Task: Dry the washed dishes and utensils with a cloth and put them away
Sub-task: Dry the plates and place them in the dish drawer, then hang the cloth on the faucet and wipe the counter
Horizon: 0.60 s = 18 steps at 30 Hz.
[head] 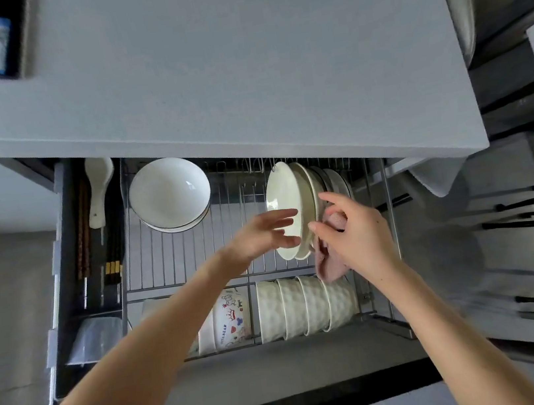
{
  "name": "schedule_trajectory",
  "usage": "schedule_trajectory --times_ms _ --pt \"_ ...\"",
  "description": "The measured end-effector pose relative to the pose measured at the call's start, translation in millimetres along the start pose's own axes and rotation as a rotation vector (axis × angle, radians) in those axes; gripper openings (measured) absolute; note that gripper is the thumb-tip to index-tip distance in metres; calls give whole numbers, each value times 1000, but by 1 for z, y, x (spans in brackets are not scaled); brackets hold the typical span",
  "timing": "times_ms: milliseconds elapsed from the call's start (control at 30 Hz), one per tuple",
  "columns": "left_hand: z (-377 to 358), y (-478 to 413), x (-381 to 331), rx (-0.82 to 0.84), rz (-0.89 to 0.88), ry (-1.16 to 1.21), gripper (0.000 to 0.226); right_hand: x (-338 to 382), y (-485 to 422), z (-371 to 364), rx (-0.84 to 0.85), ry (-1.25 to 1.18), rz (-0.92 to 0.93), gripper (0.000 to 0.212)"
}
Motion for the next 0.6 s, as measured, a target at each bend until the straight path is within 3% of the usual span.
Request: schedule_trajectory --times_ms 100,200,267,400,533,600 --pt "-10 46 -32 46 -116 -221 82 32 13 10 137 -58 62 73" --pt "-1 90 -61 -114 -239 -422 83 67 29 21 372 -245 120 94" --pt "13 118 -77 -240 -284 -440 70 92 38 31 494 -277 186 99" --pt "48 172 -99 -408 -291 -416 30 147 38 45 489 -258 339 92" --pt "93 229 -117 -635 -295 -362 12 207 30 46 485 -235 431 78" --pt "115 256 -124 -733 -301 -276 15 237 25 43 484 -187 482 72"
Point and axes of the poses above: each hand's wrist, its own y-axis away from the middle knuckle, its own z-axis out of the back of the hand, x = y × z, the point moved 6 cm from there along -y, towards the middle knuckle, and after that the axes turned 4 degrees about -y, right-handed, at the moved point
